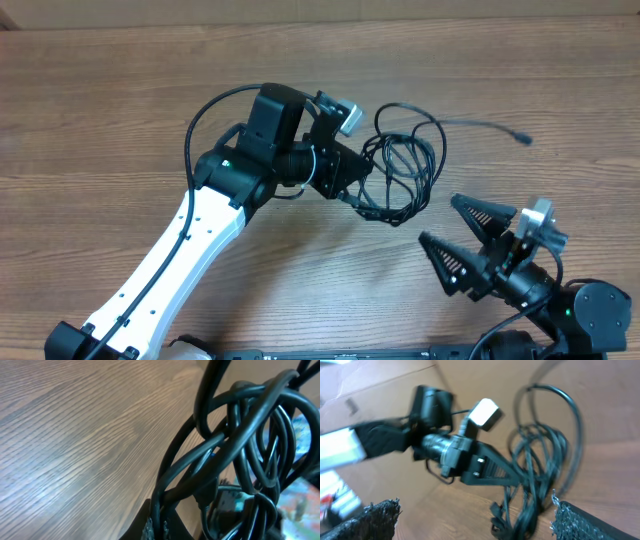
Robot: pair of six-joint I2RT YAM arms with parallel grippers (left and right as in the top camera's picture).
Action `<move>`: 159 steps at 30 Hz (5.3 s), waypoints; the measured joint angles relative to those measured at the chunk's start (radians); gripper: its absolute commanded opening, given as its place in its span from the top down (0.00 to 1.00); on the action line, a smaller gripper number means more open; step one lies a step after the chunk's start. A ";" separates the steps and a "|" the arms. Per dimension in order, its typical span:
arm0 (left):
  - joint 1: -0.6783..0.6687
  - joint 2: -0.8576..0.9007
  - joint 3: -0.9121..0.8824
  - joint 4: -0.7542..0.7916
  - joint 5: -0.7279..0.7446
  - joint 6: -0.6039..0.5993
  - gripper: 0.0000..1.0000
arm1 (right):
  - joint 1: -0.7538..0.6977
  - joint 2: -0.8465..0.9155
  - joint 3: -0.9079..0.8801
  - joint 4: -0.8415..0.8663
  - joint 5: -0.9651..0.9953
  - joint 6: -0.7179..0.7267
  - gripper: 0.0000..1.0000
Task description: Untangle cables
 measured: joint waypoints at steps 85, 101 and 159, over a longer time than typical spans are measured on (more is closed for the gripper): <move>-0.249 -0.030 0.057 -0.282 -0.436 -0.312 0.96 | 0.039 0.039 -0.020 -0.244 0.179 0.071 0.96; -0.249 -0.030 0.060 -0.300 -0.397 -0.314 0.96 | 0.047 0.026 -0.020 -0.310 0.288 0.207 0.96; -0.156 -0.018 0.026 0.034 -0.124 -0.067 0.89 | 0.003 0.010 -0.020 -0.130 0.314 0.262 0.96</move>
